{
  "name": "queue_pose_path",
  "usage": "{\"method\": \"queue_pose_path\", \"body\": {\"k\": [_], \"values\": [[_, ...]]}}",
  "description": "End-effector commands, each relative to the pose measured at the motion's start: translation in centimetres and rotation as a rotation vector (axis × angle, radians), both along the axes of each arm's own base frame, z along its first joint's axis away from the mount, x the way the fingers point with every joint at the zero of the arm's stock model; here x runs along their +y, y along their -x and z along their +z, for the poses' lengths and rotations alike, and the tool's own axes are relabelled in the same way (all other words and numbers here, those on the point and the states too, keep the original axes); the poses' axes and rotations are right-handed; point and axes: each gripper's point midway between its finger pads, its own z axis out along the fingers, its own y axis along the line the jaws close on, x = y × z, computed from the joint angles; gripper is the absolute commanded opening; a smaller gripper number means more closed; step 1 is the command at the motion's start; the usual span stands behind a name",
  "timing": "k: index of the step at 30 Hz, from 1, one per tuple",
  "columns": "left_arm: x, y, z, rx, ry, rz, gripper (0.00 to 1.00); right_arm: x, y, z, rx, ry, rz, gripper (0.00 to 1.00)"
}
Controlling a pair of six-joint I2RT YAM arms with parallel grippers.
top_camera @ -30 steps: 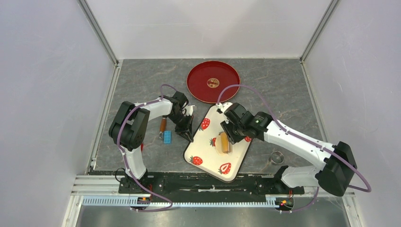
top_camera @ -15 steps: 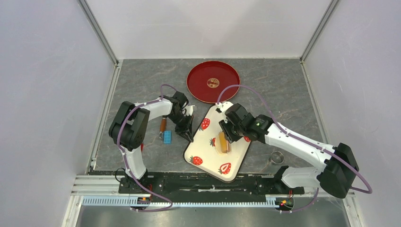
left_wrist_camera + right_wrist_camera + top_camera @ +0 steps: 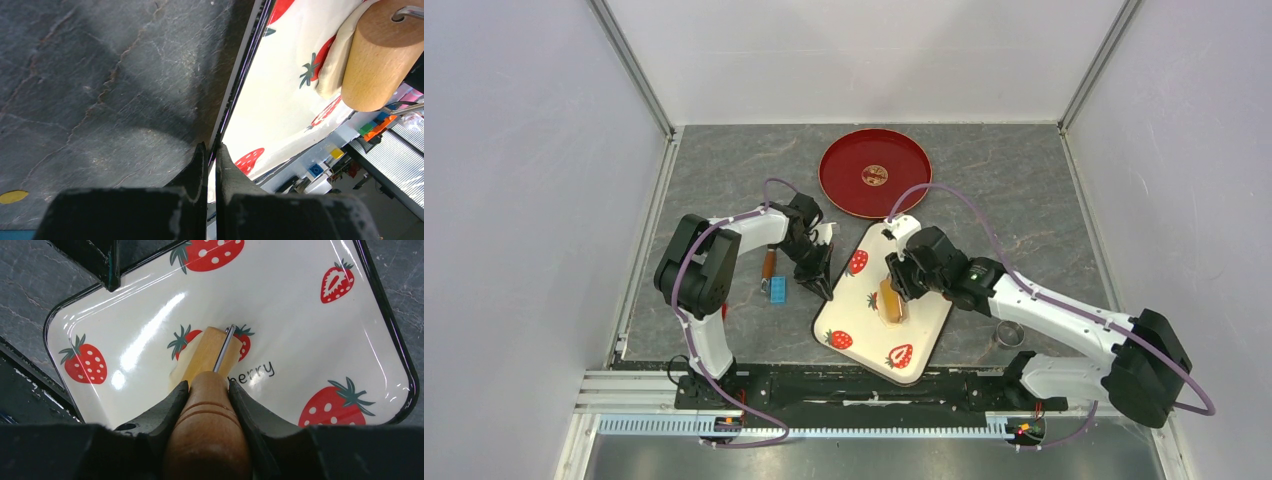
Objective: Roll out the dumpling wrappers from the dough
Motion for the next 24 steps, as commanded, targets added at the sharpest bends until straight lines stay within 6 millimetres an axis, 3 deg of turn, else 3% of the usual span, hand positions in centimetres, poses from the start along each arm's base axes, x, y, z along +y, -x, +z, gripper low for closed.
{"method": "queue_pose_path", "body": {"k": [1,7,12,20,24], "values": [[2.5,-0.7,-2.4,-0.018,-0.154,0.019,0.02,-13.0,14.9,-11.3,0.601,0.531,0.028,0.00],[2.6,-0.9,-2.3,-0.023,-0.154,0.024,0.02,-14.3,17.3,-12.3,0.637,0.566,0.023,0.00],[2.6,-1.0,-2.4,-0.022,-0.152,0.024,0.02,-14.3,18.1,-12.6,0.650,0.554,0.010,0.00],[2.6,-1.1,-2.2,-0.028,-0.152,0.019,0.02,-14.1,17.3,-12.5,0.619,0.558,0.009,0.00],[2.7,-1.2,-2.1,-0.030,-0.153,0.020,0.02,-12.8,15.9,-11.9,0.587,0.555,0.029,0.00]]}}
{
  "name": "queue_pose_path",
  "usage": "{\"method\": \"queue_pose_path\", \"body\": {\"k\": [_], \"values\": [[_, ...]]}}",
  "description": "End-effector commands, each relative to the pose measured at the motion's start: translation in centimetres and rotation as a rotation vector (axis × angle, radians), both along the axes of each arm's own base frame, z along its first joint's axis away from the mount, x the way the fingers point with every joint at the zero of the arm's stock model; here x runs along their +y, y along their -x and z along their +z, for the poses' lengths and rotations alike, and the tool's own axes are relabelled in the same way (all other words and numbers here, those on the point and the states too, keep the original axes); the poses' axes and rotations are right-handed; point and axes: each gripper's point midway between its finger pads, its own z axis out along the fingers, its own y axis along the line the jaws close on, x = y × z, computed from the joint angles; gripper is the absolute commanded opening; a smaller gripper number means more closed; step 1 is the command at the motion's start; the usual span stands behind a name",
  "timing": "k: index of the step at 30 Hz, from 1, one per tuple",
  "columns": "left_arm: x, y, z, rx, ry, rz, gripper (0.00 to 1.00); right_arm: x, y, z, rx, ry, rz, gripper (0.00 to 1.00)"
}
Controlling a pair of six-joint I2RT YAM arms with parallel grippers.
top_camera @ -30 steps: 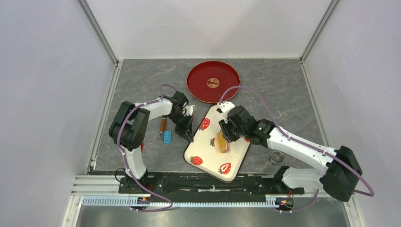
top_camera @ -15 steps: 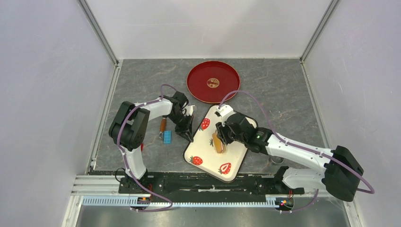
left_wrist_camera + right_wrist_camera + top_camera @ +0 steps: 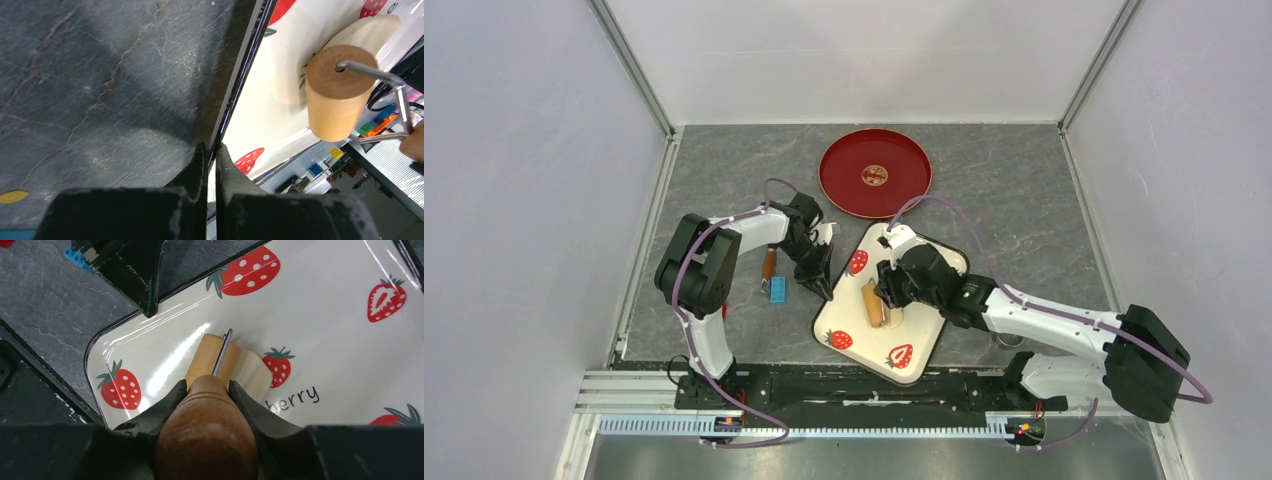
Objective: Roll out the dumpling wrappers from the dough
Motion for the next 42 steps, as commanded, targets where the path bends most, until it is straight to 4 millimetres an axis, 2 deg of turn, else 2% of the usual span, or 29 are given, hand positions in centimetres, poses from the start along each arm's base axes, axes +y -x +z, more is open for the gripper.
{"method": "queue_pose_path", "body": {"k": [1,6,10,14,18,22,25,27,31,37,42], "values": [[2.7,-1.1,-2.1,-0.034,-0.149,0.020,0.02,-15.3,14.6,-10.7,0.636,0.696,0.096,0.00],[2.9,-1.1,-2.0,-0.039,-0.152,0.020,0.02,-11.8,11.8,-9.0,0.578,0.630,0.125,0.00],[2.9,-1.1,-2.0,-0.039,-0.154,0.018,0.02,-8.0,9.1,-6.3,0.511,0.559,0.165,0.00],[3.0,-1.1,-2.0,-0.038,-0.158,0.016,0.02,-2.1,5.4,-0.5,0.384,0.391,0.196,0.00],[3.0,-1.1,-2.0,-0.036,-0.157,0.017,0.02,2.0,2.2,5.8,0.270,0.228,0.192,0.00],[2.9,-1.2,-2.0,-0.037,-0.156,0.016,0.02,2.7,-0.5,10.3,0.193,0.117,0.138,0.00],[2.9,-1.2,-2.1,-0.035,-0.155,0.015,0.02,1.9,-1.9,12.1,0.174,0.061,0.094,0.00],[2.9,-1.1,-2.1,-0.032,-0.154,0.013,0.02,0.8,-2.5,11.9,0.186,0.056,0.066,0.00],[2.9,-1.1,-2.2,-0.027,-0.156,0.011,0.02,-1.2,-2.4,10.0,0.202,0.107,0.036,0.00],[2.7,-1.2,-2.2,-0.023,-0.149,0.011,0.02,-3.0,-0.4,6.2,0.242,0.134,0.025,0.00],[2.6,-1.2,-2.4,-0.016,-0.144,0.006,0.02,-4.0,1.0,3.8,0.268,0.135,0.017,0.00]]}}
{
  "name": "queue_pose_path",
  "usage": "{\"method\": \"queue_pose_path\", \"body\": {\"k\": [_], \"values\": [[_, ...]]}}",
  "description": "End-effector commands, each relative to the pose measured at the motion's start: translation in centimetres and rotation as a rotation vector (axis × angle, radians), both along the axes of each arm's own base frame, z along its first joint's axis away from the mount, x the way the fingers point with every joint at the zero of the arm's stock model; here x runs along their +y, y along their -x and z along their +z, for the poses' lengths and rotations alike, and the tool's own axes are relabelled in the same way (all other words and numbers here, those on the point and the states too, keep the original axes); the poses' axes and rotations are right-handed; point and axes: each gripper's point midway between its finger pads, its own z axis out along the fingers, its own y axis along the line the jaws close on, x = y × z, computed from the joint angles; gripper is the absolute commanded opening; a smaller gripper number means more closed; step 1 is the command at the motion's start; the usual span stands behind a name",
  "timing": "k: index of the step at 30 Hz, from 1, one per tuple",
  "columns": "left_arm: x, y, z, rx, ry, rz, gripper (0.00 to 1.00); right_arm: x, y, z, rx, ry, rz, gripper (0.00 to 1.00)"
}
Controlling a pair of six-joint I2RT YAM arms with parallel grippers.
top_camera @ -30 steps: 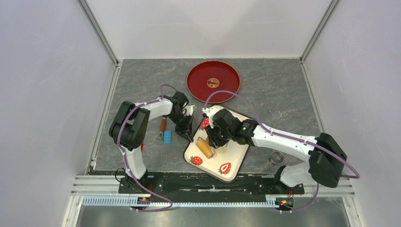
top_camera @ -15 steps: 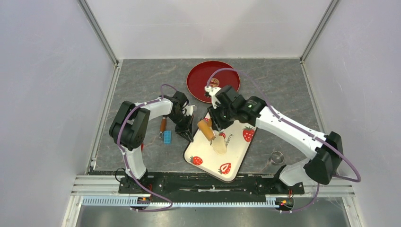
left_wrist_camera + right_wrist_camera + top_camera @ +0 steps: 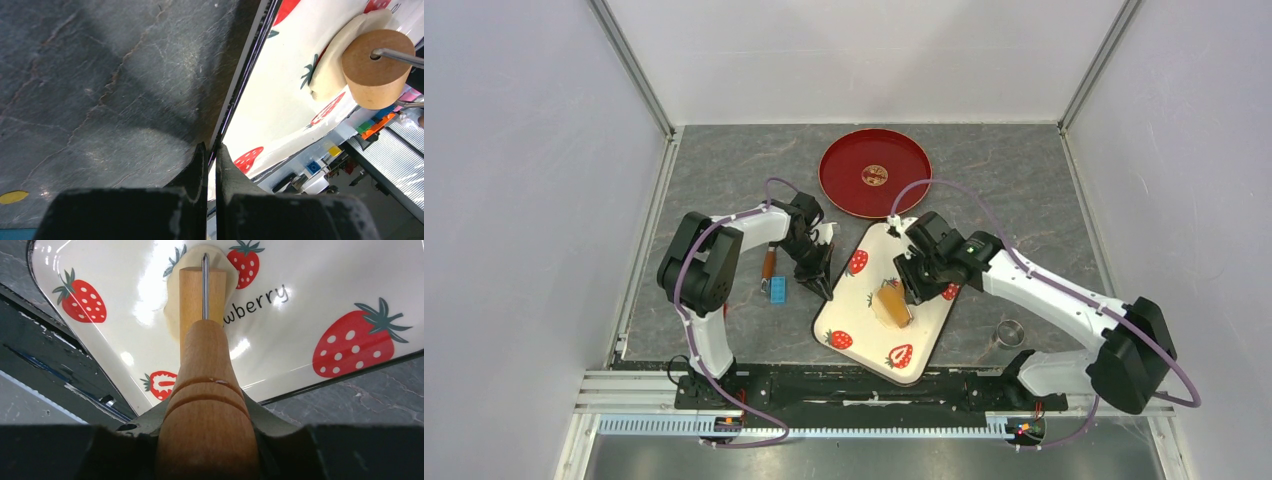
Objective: Roll out the dumpling wrappers from the dough
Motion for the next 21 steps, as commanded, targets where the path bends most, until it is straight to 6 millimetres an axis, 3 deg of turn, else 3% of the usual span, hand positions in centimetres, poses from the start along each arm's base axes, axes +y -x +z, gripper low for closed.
{"method": "queue_pose_path", "body": {"k": [1,5,15,21], "values": [[2.6,-1.2,-2.4,-0.032,-0.135,0.005,0.02,0.7,-0.3,0.5,-0.068,-0.085,-0.003,0.00],[2.6,-1.1,-2.4,-0.029,-0.134,0.004,0.02,0.0,0.8,-1.6,-0.053,-0.062,0.005,0.00],[2.6,-1.2,-2.3,-0.035,-0.134,0.011,0.02,-5.1,6.2,-9.4,0.024,0.104,0.006,0.00],[2.6,-1.2,-2.3,-0.038,-0.135,0.011,0.02,-6.7,8.0,-11.7,0.038,0.173,-0.007,0.00]]}}
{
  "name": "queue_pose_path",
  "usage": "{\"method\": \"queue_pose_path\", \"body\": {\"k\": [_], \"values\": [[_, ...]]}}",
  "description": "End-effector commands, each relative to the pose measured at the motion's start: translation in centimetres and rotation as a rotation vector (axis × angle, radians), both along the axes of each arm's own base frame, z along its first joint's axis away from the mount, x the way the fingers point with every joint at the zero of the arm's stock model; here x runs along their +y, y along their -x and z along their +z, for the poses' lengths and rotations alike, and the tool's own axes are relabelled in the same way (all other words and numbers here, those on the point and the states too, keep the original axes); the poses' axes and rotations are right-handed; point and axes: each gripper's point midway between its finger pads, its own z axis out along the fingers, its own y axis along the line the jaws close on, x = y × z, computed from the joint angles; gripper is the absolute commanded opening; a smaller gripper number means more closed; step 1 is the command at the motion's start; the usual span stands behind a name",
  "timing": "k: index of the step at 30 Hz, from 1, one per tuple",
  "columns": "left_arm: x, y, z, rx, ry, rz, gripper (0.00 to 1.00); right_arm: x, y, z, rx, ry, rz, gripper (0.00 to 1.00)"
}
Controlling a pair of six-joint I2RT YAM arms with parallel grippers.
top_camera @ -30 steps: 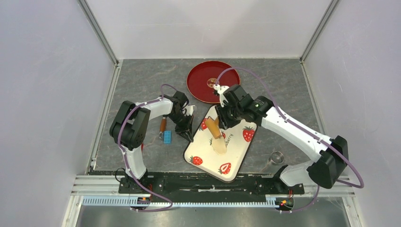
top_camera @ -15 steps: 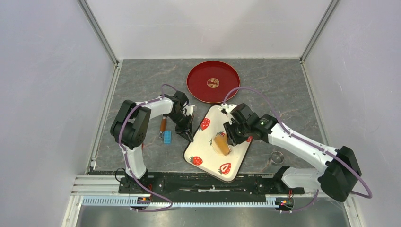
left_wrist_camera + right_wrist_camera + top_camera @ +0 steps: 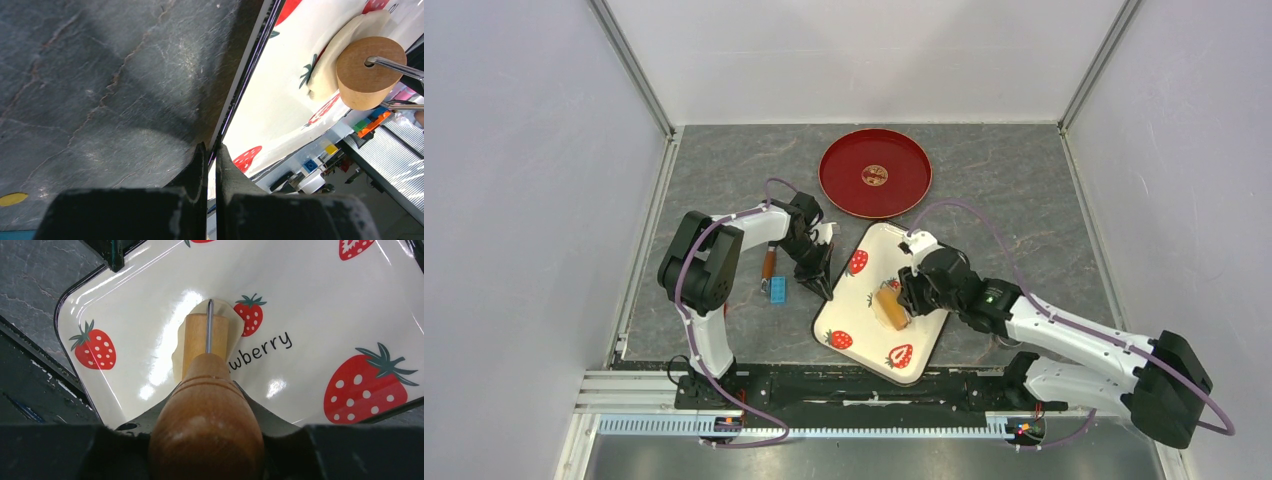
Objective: Roll out the dumpling wrappers from the dough
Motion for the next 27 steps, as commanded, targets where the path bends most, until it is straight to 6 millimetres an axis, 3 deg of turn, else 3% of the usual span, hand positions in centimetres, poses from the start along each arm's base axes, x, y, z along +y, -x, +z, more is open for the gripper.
{"method": "queue_pose_path", "body": {"k": [1,11,18,27], "values": [[2.7,-1.1,-2.2,-0.053,-0.141,0.006,0.02,-7.5,7.7,-9.1,0.309,0.352,0.009,0.00],[2.8,-1.0,-2.3,-0.051,-0.142,0.002,0.02,-8.1,9.3,-10.0,0.335,0.364,0.000,0.00],[2.9,-0.8,-2.4,-0.049,-0.140,-0.004,0.02,-6.5,8.5,-8.9,0.322,0.337,0.021,0.00],[2.9,-0.8,-2.3,-0.048,-0.136,-0.007,0.02,-5.8,9.6,-9.5,0.374,0.297,0.069,0.00]]}}
